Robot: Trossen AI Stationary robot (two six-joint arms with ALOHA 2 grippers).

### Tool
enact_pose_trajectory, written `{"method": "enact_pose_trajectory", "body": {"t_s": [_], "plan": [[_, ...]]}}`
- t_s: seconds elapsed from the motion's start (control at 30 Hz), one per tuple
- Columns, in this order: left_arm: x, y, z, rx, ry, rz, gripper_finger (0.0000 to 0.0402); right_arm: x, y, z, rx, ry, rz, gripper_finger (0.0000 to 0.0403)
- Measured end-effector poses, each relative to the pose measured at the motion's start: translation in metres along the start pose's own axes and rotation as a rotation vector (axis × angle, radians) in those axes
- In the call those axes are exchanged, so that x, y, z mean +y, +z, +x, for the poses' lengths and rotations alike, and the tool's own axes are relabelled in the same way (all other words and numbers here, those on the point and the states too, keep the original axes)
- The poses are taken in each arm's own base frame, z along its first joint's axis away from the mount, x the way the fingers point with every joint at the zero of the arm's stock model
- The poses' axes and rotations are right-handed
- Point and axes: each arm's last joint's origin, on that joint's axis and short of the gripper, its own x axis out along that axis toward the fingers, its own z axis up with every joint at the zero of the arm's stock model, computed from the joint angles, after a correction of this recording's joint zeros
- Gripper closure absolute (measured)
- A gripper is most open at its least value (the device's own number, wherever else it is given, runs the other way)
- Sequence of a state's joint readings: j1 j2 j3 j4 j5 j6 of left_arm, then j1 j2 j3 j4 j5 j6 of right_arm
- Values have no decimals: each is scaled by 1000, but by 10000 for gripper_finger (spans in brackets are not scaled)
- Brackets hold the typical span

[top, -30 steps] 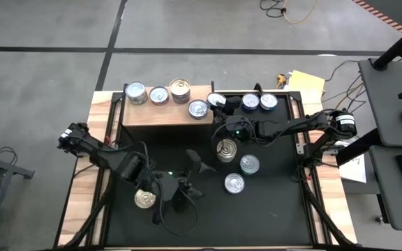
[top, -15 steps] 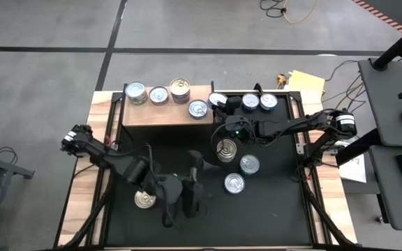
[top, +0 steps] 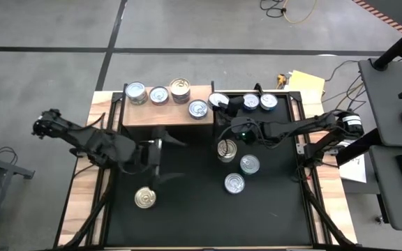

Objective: Stack canned seafood by type on shelf
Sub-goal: Stack the blue tuna can on top of the blue tuna can on the shelf

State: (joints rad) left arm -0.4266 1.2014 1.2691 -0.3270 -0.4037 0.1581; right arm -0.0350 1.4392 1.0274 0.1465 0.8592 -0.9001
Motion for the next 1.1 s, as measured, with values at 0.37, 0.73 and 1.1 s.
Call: {"method": "enact_pose_trajectory", "body": {"t_s": [0.37,0.73,1.1], "plan": [[9,-86,-56,-196,-21,-40,2,-9,34,-27,-178,43,45,266],[6,-131,-59,-299,13,-159,2,14,56,-23,-222,88,-68,266],[18,-145,-58,-305,81,-283,2,28,74,-1,-120,20,-332,266]]}}
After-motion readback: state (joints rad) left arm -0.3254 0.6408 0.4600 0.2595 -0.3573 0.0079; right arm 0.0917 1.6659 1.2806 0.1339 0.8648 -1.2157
